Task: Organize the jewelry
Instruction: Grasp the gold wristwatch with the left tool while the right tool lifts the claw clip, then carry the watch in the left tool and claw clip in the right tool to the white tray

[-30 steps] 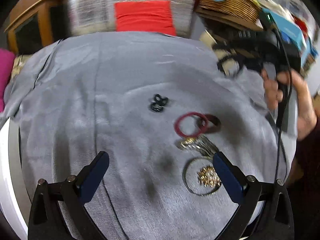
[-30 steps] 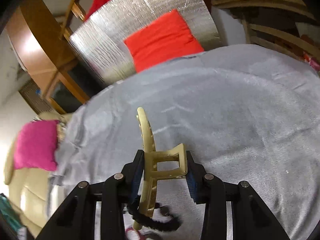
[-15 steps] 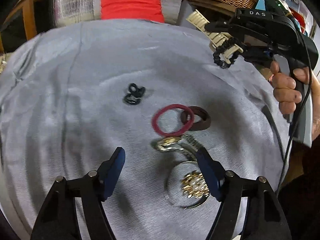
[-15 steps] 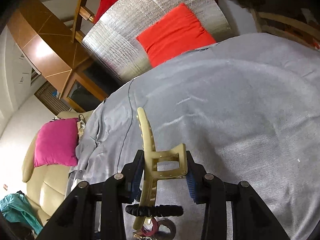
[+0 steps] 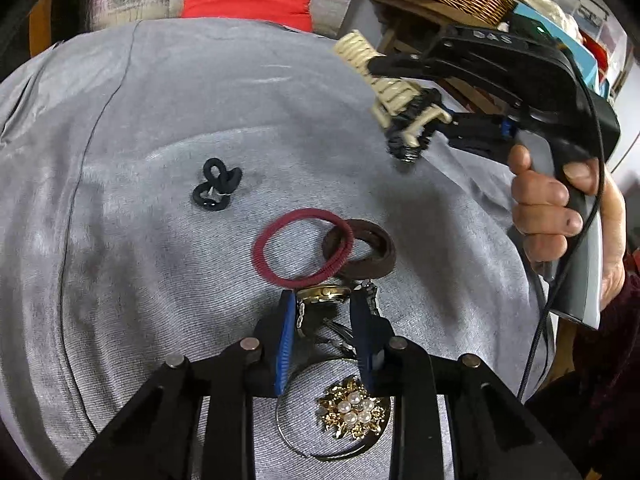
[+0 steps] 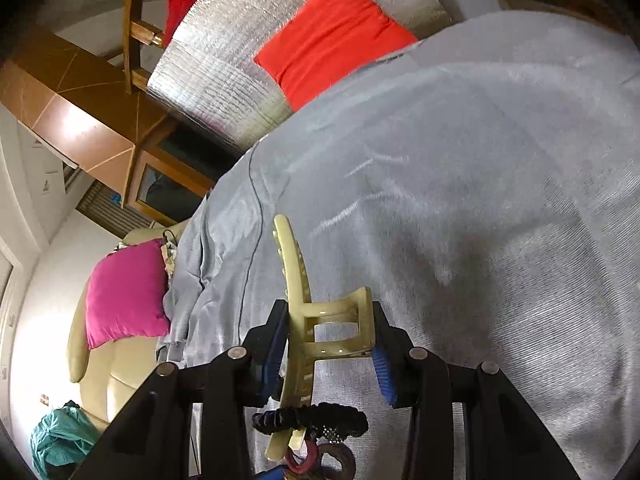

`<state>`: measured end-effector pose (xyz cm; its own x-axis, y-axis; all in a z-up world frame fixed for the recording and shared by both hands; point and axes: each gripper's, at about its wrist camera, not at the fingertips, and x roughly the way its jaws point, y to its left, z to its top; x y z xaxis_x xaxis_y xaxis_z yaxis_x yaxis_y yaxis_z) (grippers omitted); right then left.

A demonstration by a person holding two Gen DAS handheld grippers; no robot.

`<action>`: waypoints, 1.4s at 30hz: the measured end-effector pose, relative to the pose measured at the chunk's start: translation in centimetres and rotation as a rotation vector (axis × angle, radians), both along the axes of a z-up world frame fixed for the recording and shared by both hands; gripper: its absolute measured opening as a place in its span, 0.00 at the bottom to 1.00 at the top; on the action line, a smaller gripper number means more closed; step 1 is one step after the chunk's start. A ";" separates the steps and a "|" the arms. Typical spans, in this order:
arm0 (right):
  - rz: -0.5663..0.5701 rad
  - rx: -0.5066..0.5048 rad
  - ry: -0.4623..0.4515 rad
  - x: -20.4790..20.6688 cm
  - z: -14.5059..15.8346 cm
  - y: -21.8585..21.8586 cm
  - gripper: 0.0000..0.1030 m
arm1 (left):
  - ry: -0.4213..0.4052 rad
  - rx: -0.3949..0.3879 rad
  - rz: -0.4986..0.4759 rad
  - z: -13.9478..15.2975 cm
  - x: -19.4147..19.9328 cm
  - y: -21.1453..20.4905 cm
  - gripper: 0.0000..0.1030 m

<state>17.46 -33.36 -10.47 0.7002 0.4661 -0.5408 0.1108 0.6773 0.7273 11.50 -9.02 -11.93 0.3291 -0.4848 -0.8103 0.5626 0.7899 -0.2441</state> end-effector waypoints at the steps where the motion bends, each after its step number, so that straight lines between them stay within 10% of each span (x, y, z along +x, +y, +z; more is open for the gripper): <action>1: 0.005 0.017 -0.012 0.0 -0.1 0.0 0.40 | -0.006 0.004 -0.003 0.1 -0.2 -0.1 0.21; 3: 0.025 0.100 -0.094 -0.3 0.2 0.0 0.40 | 0.001 -0.013 -0.016 0.5 -0.4 -0.3 0.04; 10: 0.017 0.050 -0.241 -1.0 1.7 1.8 0.40 | -0.020 -0.085 -0.029 2.0 -1.2 0.7 0.04; 13: 0.005 -0.224 -0.324 -1.6 3.6 3.9 0.40 | -0.023 -0.070 -0.034 2.0 -1.3 0.8 0.04; 17: -0.004 -0.323 -0.275 -0.9 2.5 5.6 0.40 | 0.006 -0.027 -0.020 1.6 -0.7 1.2 0.04; 24: -0.048 -0.474 -0.373 -1.6 3.2 6.6 0.40 | 0.088 -0.072 0.007 1.0 0.1 1.8 0.42; 42: -0.163 -0.396 -0.302 -0.8 2.4 2.6 0.40 | 0.032 -0.036 -0.109 1.2 -1.4 -2.2 0.35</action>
<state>16.63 -30.80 -8.03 0.8985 0.1387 -0.4165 0.0628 0.8985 0.4345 10.12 -11.25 -10.74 0.2473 -0.5455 -0.8008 0.6364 0.7147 -0.2903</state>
